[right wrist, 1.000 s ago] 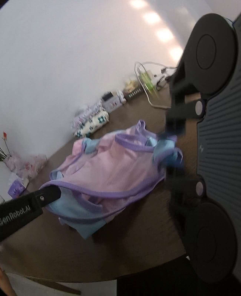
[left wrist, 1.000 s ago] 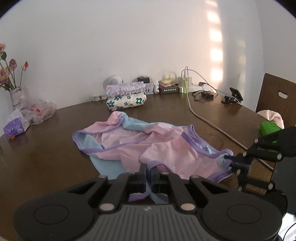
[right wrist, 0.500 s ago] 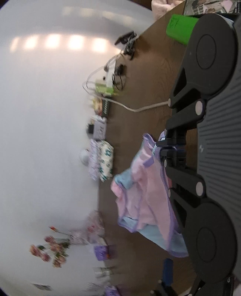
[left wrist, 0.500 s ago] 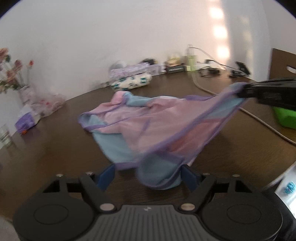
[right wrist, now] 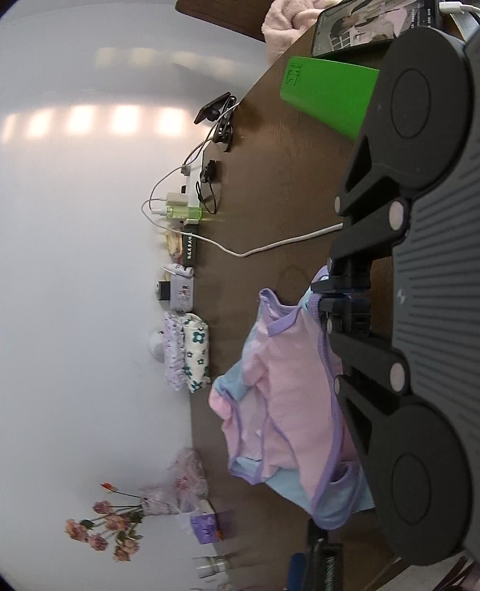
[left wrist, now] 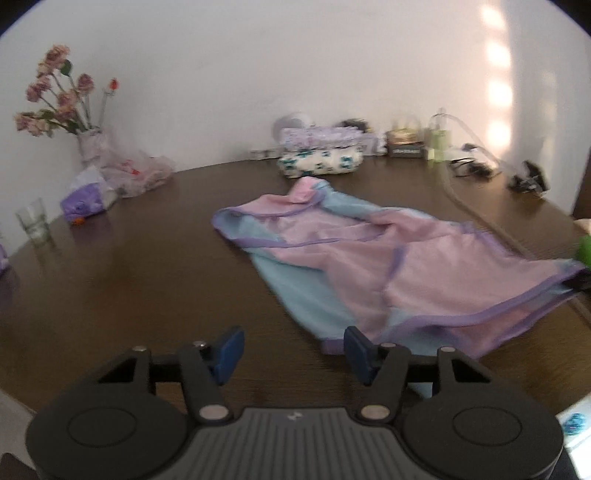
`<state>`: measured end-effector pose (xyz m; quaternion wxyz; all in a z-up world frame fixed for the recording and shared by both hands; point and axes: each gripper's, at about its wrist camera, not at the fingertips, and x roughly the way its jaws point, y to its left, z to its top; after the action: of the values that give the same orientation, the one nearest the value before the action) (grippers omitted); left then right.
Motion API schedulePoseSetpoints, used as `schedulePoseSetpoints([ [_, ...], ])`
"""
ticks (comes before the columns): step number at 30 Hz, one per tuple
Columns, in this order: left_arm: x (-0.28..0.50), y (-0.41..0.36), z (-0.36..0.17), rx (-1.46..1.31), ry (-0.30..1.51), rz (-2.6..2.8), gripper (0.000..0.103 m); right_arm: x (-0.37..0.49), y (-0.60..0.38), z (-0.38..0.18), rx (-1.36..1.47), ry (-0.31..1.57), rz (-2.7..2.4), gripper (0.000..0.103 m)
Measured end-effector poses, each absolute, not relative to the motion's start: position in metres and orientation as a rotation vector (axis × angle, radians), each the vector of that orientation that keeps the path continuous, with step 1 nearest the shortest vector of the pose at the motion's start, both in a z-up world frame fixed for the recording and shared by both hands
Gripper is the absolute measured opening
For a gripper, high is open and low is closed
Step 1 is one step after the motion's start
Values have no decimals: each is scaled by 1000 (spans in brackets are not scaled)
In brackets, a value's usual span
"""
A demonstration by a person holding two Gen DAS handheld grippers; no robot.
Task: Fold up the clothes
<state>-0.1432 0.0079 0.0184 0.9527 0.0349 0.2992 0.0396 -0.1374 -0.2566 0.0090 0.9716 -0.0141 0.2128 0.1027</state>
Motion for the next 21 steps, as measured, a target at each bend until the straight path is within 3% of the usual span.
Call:
schedulePoseSetpoints([
  [5,-154,0,28,36,604,-45,67,-138,-252,11,-34,426,217,2],
  [16,-152,-17,27,-1,626,-116,67,-139,-250,12,-30,428,223,2],
  [18,-150,-24,21,40,634,-91,60,-140,-250,12,-31,420,221,2],
  [20,-146,-23,16,65,658,-58,26,-141,-250,13,-31,413,218,2],
  [21,-144,-22,13,77,670,-42,21,-142,-251,13,-31,410,217,2],
])
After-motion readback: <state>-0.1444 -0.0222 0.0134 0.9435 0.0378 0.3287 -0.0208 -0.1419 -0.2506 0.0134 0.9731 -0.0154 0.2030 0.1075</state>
